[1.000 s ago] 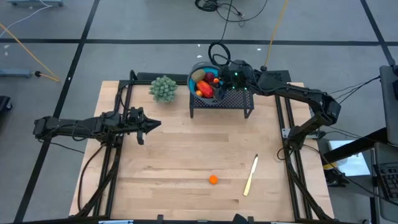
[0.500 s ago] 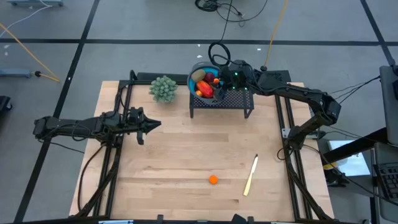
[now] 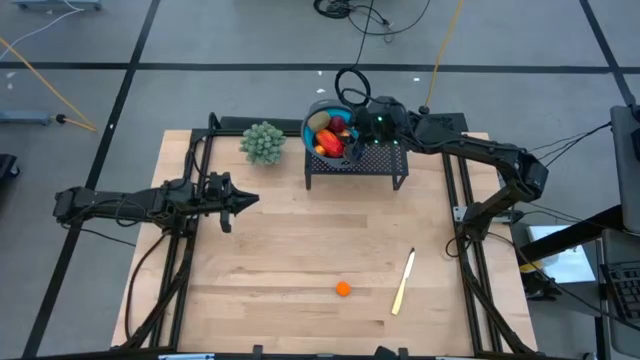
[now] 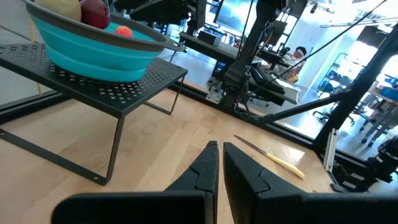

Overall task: Pick & Place Fruit
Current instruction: Put the orange into the blue strainer on the shelf

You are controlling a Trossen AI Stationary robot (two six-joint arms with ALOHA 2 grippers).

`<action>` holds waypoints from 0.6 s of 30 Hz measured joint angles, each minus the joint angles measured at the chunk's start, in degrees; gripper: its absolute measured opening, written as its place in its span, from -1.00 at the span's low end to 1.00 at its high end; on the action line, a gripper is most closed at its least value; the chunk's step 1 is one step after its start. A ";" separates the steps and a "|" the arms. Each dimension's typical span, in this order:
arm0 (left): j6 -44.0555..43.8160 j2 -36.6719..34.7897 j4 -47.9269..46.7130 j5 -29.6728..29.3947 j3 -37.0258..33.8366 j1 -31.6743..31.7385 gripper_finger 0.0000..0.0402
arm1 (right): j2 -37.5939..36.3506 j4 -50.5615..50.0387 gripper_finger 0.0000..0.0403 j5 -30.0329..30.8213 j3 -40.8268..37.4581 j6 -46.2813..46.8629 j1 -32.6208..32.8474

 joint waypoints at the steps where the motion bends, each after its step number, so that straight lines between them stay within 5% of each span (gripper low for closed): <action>1: 0.00 -0.01 0.02 0.02 0.00 0.00 -0.89 | -0.46 0.09 0.06 0.10 -0.02 -0.03 0.06; 8: -0.11 0.01 0.02 0.10 0.00 0.00 -0.89 | -6.43 0.88 -0.18 5.28 -0.03 -2.66 3.36; 18: 1.51 -0.01 0.02 0.15 0.00 0.00 -0.89 | -16.07 1.02 -0.91 5.88 -3.22 -4.87 8.84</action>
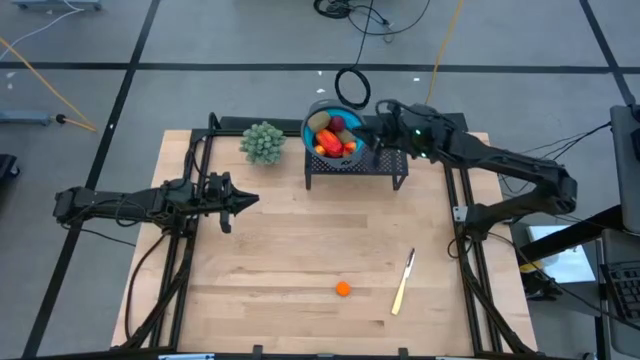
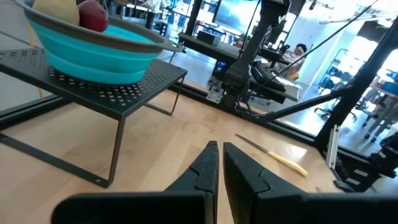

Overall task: Pick & Place Fruit
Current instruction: Put the orange into the blue strainer on the shelf

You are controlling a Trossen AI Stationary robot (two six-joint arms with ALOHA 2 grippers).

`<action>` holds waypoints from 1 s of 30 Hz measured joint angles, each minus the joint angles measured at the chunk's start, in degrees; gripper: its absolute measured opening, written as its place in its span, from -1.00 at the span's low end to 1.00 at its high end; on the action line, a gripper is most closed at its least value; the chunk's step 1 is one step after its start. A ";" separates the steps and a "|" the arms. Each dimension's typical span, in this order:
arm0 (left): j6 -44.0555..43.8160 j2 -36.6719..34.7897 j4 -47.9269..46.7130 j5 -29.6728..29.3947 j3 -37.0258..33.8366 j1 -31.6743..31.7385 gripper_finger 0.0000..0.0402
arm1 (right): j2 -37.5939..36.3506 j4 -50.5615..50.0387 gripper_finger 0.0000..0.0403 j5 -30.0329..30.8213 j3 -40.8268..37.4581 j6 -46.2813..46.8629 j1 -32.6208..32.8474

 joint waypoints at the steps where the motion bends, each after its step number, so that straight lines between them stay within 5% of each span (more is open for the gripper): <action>1: 0.33 0.02 0.00 0.00 0.00 0.00 -0.89 | -1.06 0.35 -0.95 -0.07 -0.97 0.32 0.46; 19: 2.63 0.02 1.66 -0.05 0.00 0.00 -0.89 | -25.74 7.85 -1.00 -0.35 -25.54 10.42 7.43; 30: 3.05 1.72 3.83 -0.20 2.58 -0.03 -0.90 | -41.99 7.22 -1.00 -6.40 -36.81 9.33 8.38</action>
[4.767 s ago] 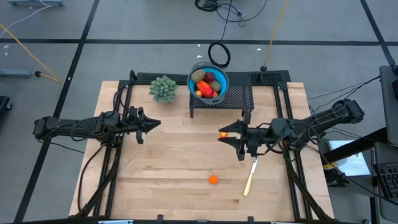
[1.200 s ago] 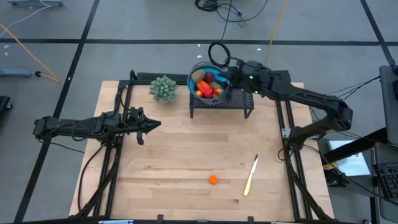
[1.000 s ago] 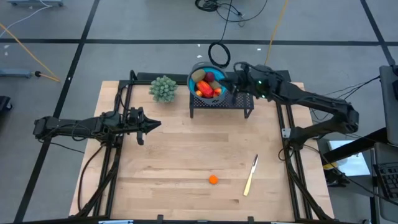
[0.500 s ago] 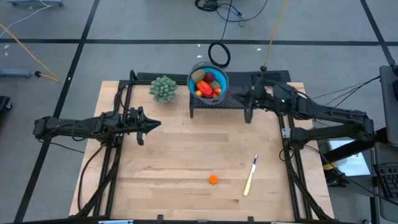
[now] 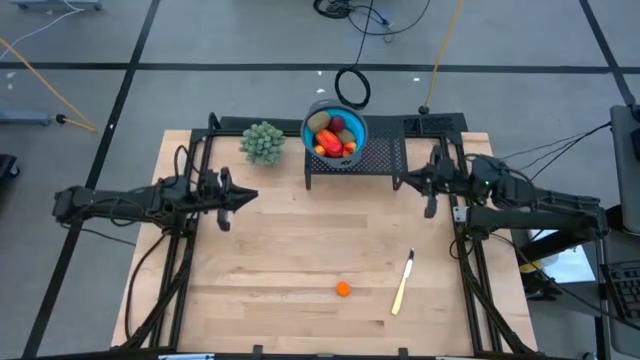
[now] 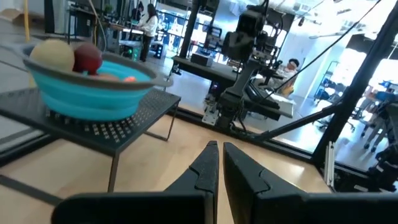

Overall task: Pick & Place Fruit
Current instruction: Put the orange into the blue strainer on the shelf

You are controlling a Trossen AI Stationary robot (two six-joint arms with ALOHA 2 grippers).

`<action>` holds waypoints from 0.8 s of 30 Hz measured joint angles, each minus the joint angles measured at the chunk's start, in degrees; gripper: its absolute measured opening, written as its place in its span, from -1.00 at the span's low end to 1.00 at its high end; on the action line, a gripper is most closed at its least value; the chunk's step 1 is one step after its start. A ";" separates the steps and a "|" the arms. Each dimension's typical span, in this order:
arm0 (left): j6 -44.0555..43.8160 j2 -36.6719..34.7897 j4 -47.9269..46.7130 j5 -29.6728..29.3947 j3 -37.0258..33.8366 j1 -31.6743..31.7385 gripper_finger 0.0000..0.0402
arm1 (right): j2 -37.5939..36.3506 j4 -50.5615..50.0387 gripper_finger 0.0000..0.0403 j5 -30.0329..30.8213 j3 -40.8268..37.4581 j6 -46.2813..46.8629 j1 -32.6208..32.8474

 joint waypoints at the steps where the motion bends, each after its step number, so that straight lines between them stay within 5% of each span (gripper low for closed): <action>1: 0.69 0.95 -0.08 -0.03 0.80 -0.18 -0.90 | -1.43 -0.52 -1.00 -0.26 -0.86 -0.38 0.02; 11: 4.71 20.22 -2.53 -2.22 14.45 -5.46 -0.90 | -13.55 -0.32 -1.00 -1.25 -7.93 1.14 0.00; 24: 5.76 47.82 -24.80 -3.56 43.96 -14.44 -0.90 | -23.24 -7.95 -1.00 -1.26 -9.43 0.29 0.00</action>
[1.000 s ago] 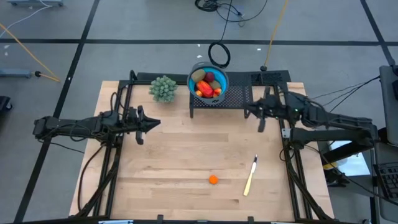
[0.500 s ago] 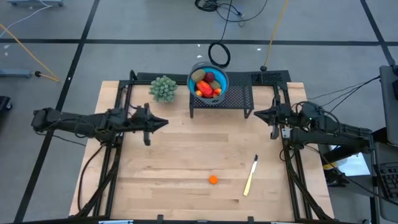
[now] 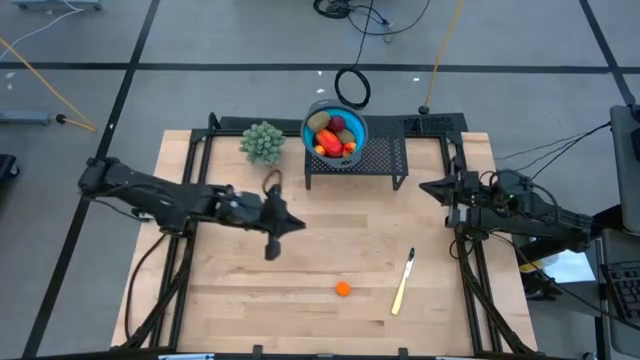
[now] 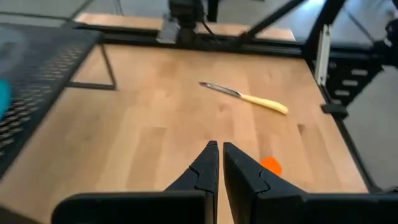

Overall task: Pick & Place Fruit
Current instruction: Put the orange into the blue strainer on the shelf

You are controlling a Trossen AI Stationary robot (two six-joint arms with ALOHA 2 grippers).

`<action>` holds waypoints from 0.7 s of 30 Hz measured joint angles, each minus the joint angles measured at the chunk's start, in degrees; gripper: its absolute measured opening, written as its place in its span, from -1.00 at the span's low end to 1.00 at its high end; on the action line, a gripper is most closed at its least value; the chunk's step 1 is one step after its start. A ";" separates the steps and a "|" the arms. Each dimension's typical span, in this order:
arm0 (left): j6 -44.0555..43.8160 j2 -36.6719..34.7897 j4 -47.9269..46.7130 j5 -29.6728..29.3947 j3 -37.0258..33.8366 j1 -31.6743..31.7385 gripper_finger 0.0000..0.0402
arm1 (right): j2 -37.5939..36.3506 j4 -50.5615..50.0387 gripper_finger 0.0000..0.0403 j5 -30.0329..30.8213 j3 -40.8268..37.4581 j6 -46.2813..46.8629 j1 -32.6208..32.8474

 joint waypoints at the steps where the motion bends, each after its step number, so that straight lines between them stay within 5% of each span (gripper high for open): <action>1: -0.17 1.78 -1.49 0.00 2.09 -0.66 -0.90 | -0.44 -0.09 -1.00 0.01 -0.01 0.00 0.00; 13: -3.82 22.53 -16.39 0.08 26.26 -6.74 -0.90 | -4.37 -2.23 -1.00 -0.17 0.01 -0.92 0.00; 21: -10.12 33.21 -18.38 0.15 36.95 -9.74 -0.90 | -5.05 -2.69 -1.00 -0.20 -0.01 -2.03 0.00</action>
